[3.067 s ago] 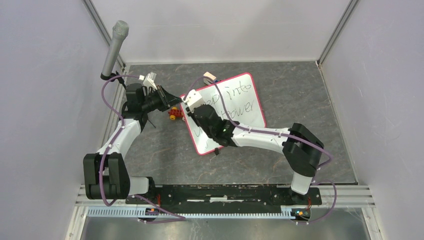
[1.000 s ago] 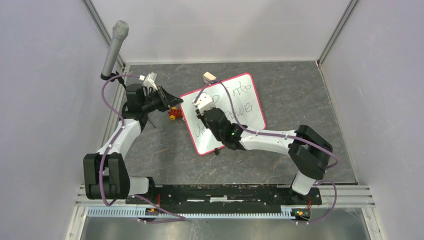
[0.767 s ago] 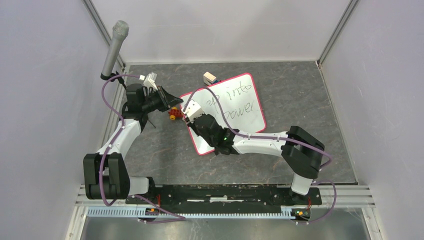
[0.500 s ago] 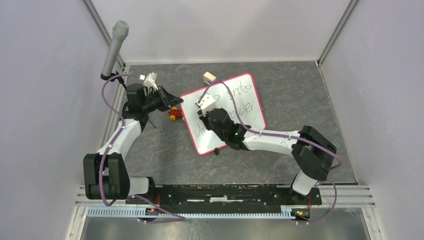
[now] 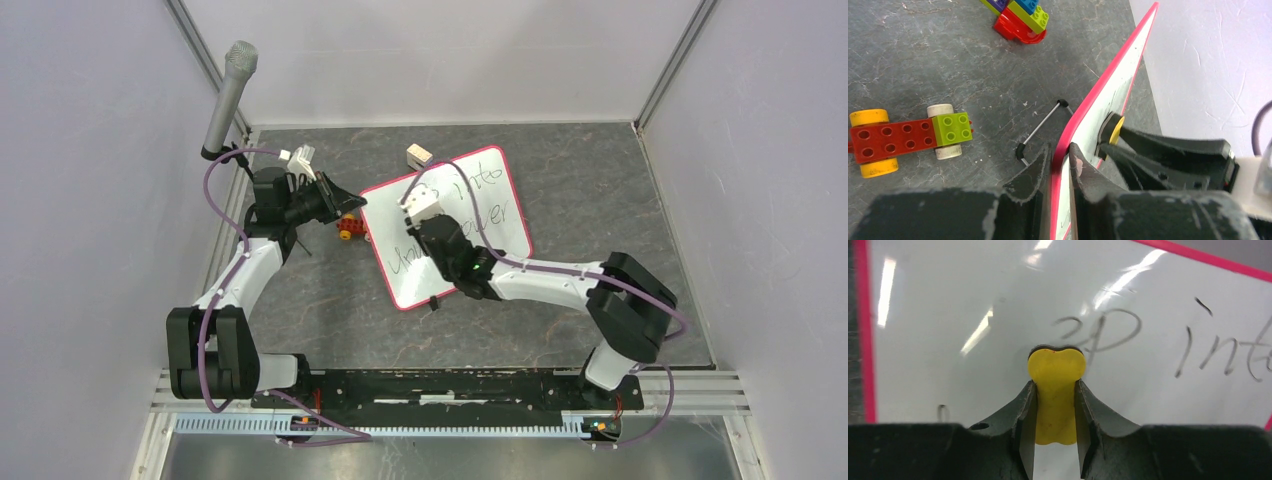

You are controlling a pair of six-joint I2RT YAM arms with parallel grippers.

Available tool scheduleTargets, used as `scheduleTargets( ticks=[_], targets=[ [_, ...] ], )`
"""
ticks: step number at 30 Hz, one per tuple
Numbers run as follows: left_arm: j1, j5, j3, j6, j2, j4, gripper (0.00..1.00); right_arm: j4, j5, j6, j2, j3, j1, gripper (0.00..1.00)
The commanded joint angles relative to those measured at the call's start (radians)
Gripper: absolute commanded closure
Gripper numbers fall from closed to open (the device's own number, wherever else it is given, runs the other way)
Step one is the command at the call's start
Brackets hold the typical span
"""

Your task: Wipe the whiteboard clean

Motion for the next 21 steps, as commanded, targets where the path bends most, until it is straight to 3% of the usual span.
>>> scheduleTargets(
  ticks=[1,9,18,21],
  targets=[
    [-0.024,0.049,0.032,0.028,-0.003,-0.023,0.98,-0.038,-0.028,-0.064,0.104,0.168,0.087,0.74],
    [-0.024,0.041,0.035,0.039,-0.008,-0.040,0.98,-0.021,-0.028,-0.056,0.141,0.267,0.039,0.73],
    [-0.024,0.033,0.045,0.043,-0.002,-0.053,0.98,0.001,-0.003,0.003,0.028,0.052,-0.138,0.73],
    [-0.024,0.032,0.048,0.044,0.000,-0.055,0.98,0.009,0.051,-0.019,0.014,0.012,-0.147,0.73]
  ],
)
